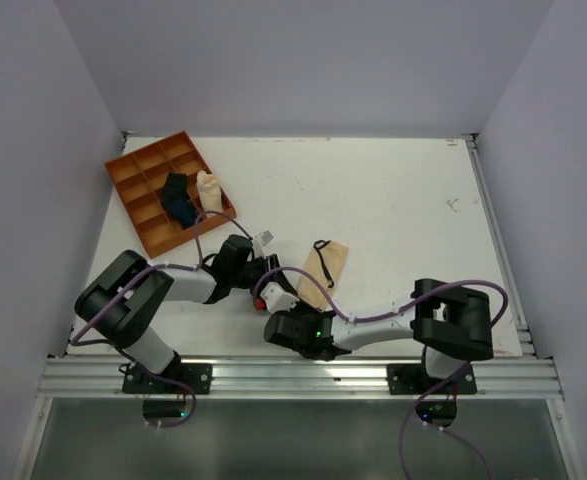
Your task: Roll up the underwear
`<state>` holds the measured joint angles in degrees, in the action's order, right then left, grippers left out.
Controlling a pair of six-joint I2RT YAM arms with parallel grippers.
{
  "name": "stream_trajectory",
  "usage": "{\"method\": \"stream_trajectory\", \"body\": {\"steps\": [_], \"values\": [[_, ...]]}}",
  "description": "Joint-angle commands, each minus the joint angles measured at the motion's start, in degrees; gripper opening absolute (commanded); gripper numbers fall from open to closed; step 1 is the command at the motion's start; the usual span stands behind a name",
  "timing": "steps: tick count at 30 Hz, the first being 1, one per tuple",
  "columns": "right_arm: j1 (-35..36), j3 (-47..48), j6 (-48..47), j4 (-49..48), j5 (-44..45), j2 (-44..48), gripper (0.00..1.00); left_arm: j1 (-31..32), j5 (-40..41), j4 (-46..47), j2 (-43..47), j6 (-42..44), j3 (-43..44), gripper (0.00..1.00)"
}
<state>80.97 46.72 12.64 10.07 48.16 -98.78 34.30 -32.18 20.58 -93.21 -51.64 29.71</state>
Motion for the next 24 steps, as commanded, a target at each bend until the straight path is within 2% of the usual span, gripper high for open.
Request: {"method": "stream_trajectory", "body": {"steps": [1,4,8,12,13,16,20,21,24], "values": [[-2.6,0.3,2.4,2.0,-9.2,5.2,0.00,-1.5,4.1,-2.2,4.9,2.2,-1.2,0.47],[-5.1,-1.1,3.5,2.1,-14.3,8.2,0.00,-2.3,9.1,-6.8,9.6,5.5,-0.9,0.51],[-10.3,-3.5,4.5,0.8,-25.9,12.7,0.00,-2.9,16.5,-10.5,17.0,9.8,-1.4,0.52],[-15.6,-3.3,4.0,1.4,-35.7,14.0,0.00,-3.3,19.6,-7.5,24.5,14.4,-4.4,0.50],[-16.9,-2.7,3.9,1.8,-37.0,13.8,0.00,-3.2,16.7,-2.3,26.8,16.5,-6.8,0.50],[-19.4,-1.6,3.9,2.5,-44.1,12.3,0.00,-3.2,11.2,4.4,31.4,23.0,-10.9,0.49],[-23.5,-2.1,4.5,0.0,-52.5,11.7,0.00,-3.2,7.0,8.3,35.5,28.6,-14.4,0.49],[-25.2,-2.2,4.9,-0.3,-54.3,11.2,0.00,-3.2,3.7,9.6,36.2,30.4,-15.3,0.49],[-27.7,-0.1,5.4,0.2,-59.0,8.8,0.00,-3.1,1.2,13.3,35.9,33.0,-17.5,0.49]]}}
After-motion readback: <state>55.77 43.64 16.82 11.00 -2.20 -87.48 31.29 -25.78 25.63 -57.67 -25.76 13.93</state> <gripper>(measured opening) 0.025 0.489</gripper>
